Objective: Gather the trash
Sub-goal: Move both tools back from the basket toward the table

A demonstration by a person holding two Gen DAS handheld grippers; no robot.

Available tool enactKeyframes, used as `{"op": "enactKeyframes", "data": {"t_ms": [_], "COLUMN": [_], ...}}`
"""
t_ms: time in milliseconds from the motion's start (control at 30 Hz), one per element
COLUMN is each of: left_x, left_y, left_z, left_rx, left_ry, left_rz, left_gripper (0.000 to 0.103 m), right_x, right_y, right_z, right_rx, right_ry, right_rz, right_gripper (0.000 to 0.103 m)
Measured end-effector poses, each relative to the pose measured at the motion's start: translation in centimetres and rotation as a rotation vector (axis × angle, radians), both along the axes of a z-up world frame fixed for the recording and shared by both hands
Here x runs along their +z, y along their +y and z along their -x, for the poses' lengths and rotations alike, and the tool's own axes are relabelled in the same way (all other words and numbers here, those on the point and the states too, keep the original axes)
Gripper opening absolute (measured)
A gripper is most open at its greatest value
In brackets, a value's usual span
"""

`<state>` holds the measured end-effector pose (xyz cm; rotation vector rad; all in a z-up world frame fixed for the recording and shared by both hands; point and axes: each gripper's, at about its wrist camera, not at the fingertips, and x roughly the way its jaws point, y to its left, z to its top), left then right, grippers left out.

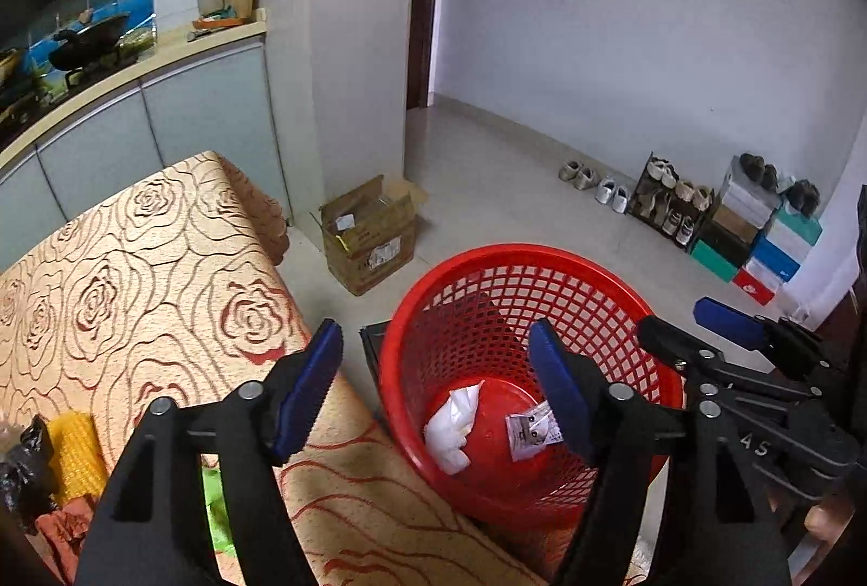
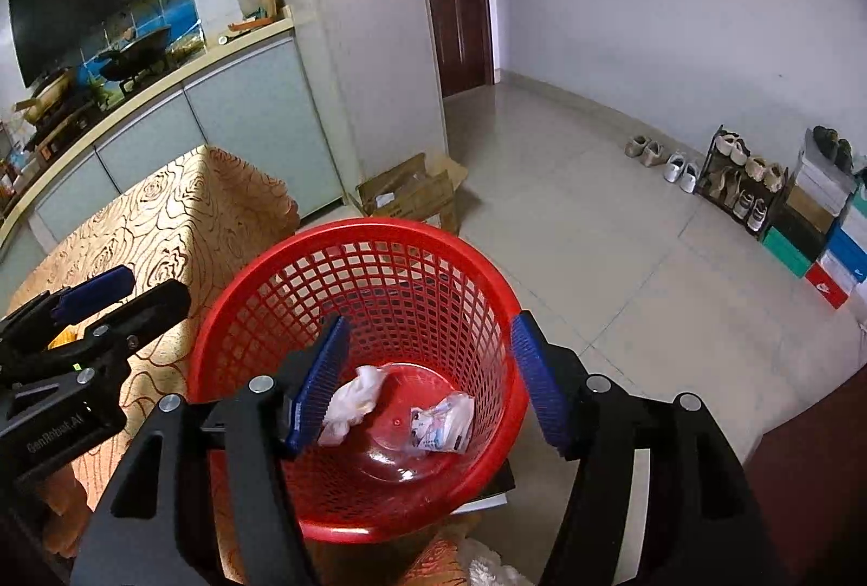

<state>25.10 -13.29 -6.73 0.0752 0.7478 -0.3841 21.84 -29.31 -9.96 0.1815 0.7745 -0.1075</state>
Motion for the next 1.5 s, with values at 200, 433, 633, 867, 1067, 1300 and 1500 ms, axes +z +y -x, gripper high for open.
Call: {"op": "enactKeyframes", "data": {"t_ms": [200, 433, 633, 867, 1067, 1300, 1500], "left_x": [1.3, 3.3, 4.9, 6.1, 6.8, 6.7, 6.6], "left_y": [1.7, 4.3, 6.9, 10.6, 13.6, 17.9, 22.5], "left_z": [1.7, 4.5, 6.9, 9.0, 10.7, 12.3, 13.9], "left_rx": [0.041, 0.101, 0.162, 0.236, 0.305, 0.416, 0.523], "left_ry": [-0.043, -0.118, -0.169, -0.2, -0.222, -0.215, -0.208], "left_rz": [0.008, 0.016, 0.016, 0.029, 0.026, 0.022, 0.009], "left_gripper": [0.079, 0.086, 0.088, 0.088, 0.088, 0.088, 0.088], "right_x": [1.5, 3.6, 5.4, 7.2, 8.1, 8.8, 8.8], "right_y": [0.7, 2.4, 4.6, 7.7, 10.4, 12.9, 14.8], "right_z": [1.6, 3.6, 5.4, 6.7, 7.6, 8.0, 8.4], "right_rx": [-0.007, 0.008, 0.049, 0.108, 0.165, 0.241, 0.296], "right_ry": [-0.039, -0.094, -0.15, -0.204, -0.234, -0.245, -0.245], "right_rz": [0.011, 0.041, 0.056, 0.071, 0.069, 0.061, 0.043], "right_gripper": [0.066, 0.076, 0.079, 0.082, 0.082, 0.082, 0.082]}}
